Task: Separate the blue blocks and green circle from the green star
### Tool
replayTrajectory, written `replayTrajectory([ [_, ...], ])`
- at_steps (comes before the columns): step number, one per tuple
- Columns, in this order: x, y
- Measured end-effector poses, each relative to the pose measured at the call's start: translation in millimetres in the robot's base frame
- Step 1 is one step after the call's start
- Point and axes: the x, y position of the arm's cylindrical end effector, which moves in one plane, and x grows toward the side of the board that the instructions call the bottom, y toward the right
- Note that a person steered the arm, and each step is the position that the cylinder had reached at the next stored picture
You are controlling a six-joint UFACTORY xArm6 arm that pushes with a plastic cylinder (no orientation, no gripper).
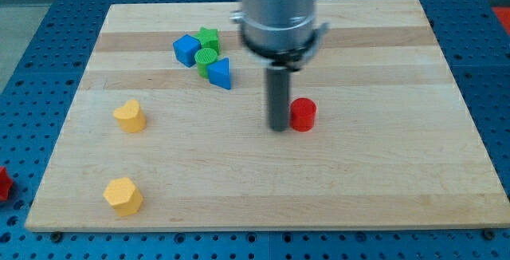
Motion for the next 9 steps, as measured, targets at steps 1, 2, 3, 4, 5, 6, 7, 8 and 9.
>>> replayTrajectory([
  [1, -5, 93],
  [2, -33, 104],
  [3, -30, 92],
  [4, -32, -30],
  [5, -52, -161],
  [6, -81, -184],
  [7, -146, -200],
  [8, -165, -235],
  [9, -201, -224],
])
